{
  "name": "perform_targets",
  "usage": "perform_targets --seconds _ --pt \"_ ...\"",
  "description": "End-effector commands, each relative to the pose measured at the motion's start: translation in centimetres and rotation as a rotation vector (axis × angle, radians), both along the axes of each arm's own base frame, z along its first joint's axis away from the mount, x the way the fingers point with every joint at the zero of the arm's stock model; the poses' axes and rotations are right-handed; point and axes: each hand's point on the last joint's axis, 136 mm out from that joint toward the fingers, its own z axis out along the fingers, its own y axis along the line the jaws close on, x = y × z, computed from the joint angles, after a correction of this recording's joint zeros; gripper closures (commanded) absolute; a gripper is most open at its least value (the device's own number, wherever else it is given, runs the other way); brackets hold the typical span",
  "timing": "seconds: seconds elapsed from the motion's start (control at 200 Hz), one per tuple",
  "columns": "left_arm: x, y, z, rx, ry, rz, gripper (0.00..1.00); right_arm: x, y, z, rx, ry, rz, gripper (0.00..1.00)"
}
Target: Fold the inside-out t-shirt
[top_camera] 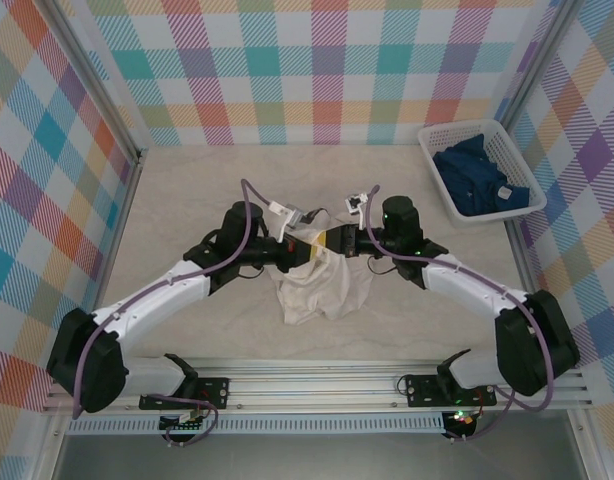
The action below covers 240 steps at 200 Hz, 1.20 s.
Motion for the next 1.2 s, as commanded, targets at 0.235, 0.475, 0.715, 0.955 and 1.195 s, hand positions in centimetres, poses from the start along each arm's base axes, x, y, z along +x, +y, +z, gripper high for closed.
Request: perform_targets --seconds 0.235,0.475,0.715,0.955,1.195 --pt "-1.8 0.8 4.7 -0.031 0.299 0.067 1.0 -2.2 -3.2 2.4 -0.372 -0.483 -0.04 0.43" --pt "-2.0 0.8 5.7 -0.036 0.316 0.068 1.0 -6.1 0.9 2.8 -0.321 -0.625 0.153 0.53" --pt "-1.6 1.1 5.1 -0.021 0.304 0.097 1.0 -4.0 3.2 2.3 -0.332 -0.55 0.126 0.81" --pt "2.2 7.5 1.9 0.22 0.086 0.444 0.85 -5.9 3.3 3.0 -0.091 -0.313 0.219 1.0" --pt "-1.3 6.6 1.9 0.138 0.026 0.33 0.53 -4.2 3.9 3.6 0.062 -0.135 0.176 1.0"
